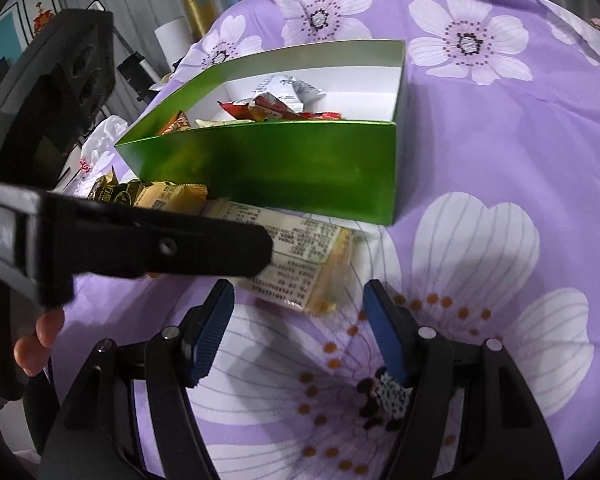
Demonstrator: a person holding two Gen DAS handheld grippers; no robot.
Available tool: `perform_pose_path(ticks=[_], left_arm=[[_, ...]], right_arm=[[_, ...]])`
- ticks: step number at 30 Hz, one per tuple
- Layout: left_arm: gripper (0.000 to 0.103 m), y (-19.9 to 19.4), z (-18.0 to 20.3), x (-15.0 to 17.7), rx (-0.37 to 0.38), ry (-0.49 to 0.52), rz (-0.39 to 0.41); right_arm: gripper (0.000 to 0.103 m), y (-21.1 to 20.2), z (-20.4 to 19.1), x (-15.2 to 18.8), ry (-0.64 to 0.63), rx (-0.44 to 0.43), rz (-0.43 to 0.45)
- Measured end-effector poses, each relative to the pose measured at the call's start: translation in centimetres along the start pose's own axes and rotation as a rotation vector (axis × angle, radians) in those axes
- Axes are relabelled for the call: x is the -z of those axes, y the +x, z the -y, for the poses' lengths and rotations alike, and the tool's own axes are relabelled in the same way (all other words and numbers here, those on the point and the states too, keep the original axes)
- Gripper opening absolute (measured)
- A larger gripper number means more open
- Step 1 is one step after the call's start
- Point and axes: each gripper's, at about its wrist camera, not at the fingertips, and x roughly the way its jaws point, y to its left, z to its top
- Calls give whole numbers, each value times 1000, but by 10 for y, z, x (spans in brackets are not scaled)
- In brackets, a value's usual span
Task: Organize snacks
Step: 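Move both grippers to the cream biscuit packet and close on it, then lift the cream biscuit packet with both grippers into the green box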
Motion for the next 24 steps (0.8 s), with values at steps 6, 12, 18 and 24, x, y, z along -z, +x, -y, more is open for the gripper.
perform_pose_path(ticks=[6, 12, 18, 24], left_arm=[[82, 1, 0, 1, -19, -3, 11], [82, 1, 6, 5, -53, 25, 22], [81, -9, 9, 10, -34, 29, 41], [81, -22, 21, 21, -7, 57, 65]], right_arm=[[56, 5, -5, -4, -52, -9, -15], [54, 3, -4, -4, -60, -11, 0], [50, -8, -6, 2, -46, -15, 27], [48, -28, -10, 7, -18, 0, 64]])
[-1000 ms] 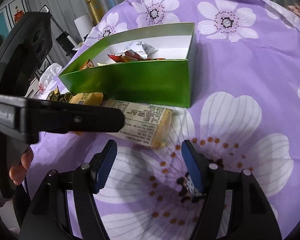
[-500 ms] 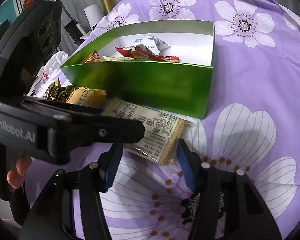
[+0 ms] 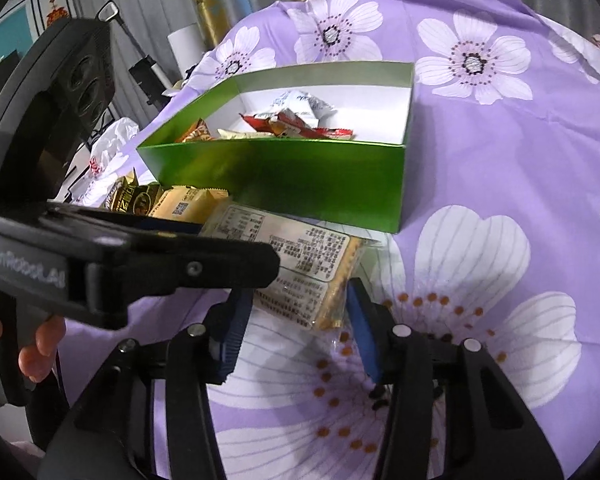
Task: Organize snacks
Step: 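Lift the cream biscuit packet with both grippers into the green box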
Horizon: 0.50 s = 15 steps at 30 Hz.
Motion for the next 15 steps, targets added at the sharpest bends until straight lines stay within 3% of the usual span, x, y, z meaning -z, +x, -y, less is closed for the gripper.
perform_pose_path(ticks=[15], left_arm=[[81, -36, 13, 2, 16, 21, 88]], right_arm=[[48, -34, -23, -8, -38, 38, 86]])
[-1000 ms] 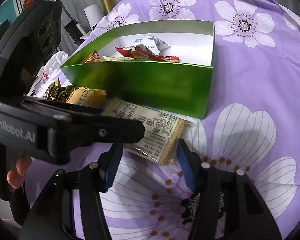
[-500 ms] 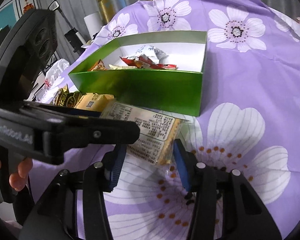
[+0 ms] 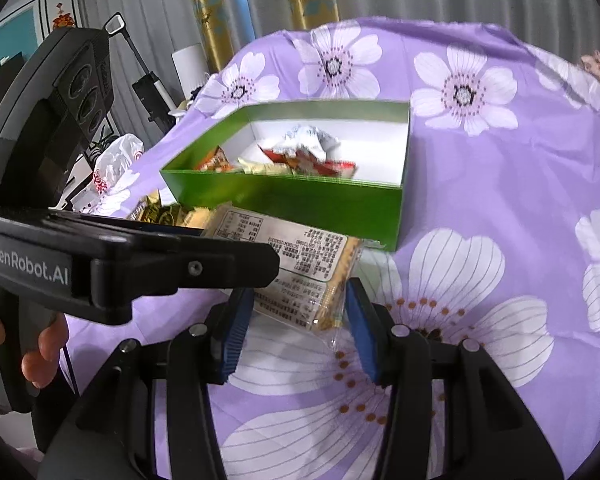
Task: Organize snacks
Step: 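Lift the cream biscuit packet with both grippers into the green box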
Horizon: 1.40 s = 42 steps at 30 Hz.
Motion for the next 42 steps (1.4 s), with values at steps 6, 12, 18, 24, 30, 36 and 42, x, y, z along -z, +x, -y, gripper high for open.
perform_pose_path(ticks=[6, 12, 18, 24, 30, 36, 42], left_arm=[[81, -18, -2, -13, 1, 2, 53], [81, -30, -10, -37, -12, 1, 97], [81, -31, -26, -65, -28, -10, 125], [81, -21, -52, -86, -33, -57, 124], [81, -6, -74, -92, -44, -97, 96], [81, 9, -95, -92, -57, -135, 65], [81, 18, -105, -93, -69, -156, 47]], right_arm=[[48, -5, -6, -21, -34, 4, 46], [48, 1, -9, -49, -57, -8, 92], [48, 16, -10, -79, -72, -16, 125], [48, 44, -7, -101, -72, -38, 115], [48, 73, -7, -108, -67, -56, 82], [48, 98, -8, -107, -65, -67, 39], [48, 115, -10, -106, -60, -71, 4]])
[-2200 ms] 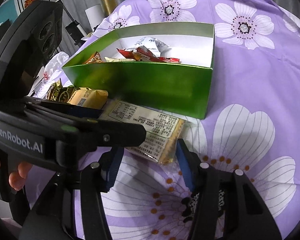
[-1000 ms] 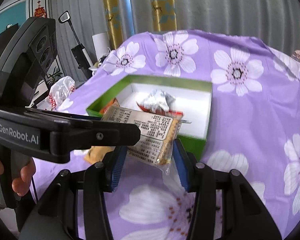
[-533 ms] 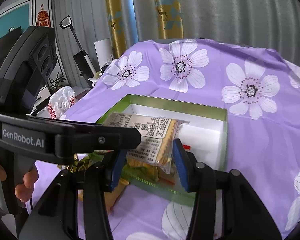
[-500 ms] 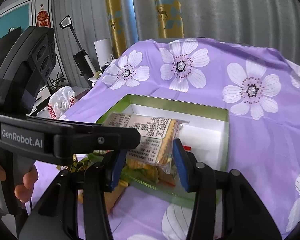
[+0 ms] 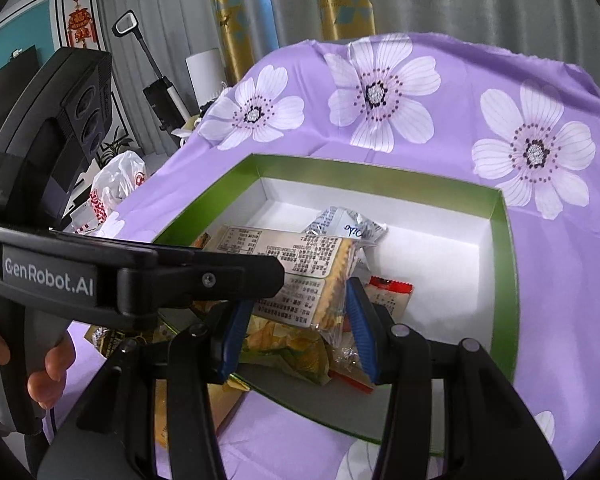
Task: Organize snacks
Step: 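Lift the cream biscuit packet with both grippers into the green box, then open both grippers to release the biscuit packet, withdraw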
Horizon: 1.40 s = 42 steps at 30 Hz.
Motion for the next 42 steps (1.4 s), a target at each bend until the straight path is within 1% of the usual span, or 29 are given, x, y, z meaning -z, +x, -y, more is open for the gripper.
perform_pose_path(ticks=[5, 8, 12, 14, 15, 17, 24, 31, 36, 39, 42], left_arm=[[82, 5, -6, -3, -14, -32, -2], [82, 2, -9, -3, -7, -47, 0], [82, -9, -9, -2, -9, -51, 18], [86, -18, -10, -2, -14, -52, 38], [87, -22, -10, -1, -12, -53, 48], [87, -28, -11, 0, -11, -53, 59], [87, -55, -11, 11, -21, -46, 92], [87, -82, -13, 39, -46, -45, 106], [87, -93, -15, 65, -71, -41, 108], [87, -97, -15, 82, -90, -30, 109], [87, -100, -13, 98, -94, -6, 111]], right_arm=[[51, 11, -1, 2, 6, 4, -35], [53, 9, -2, 3, 8, 23, -32], [56, -5, 2, 4, 18, 37, -12], [59, -12, 4, 5, 24, 41, -1], [59, -18, 5, 6, 29, 44, 7], [61, -27, 6, 8, 34, 47, 19], [64, -53, 8, 25, 45, 64, 25], [67, -76, -1, 48, 54, 55, 17], [67, -86, -12, 64, 61, 27, 4], [67, -90, -22, 73, 46, 19, -10], [67, -93, -32, 82, 24, 8, -21]])
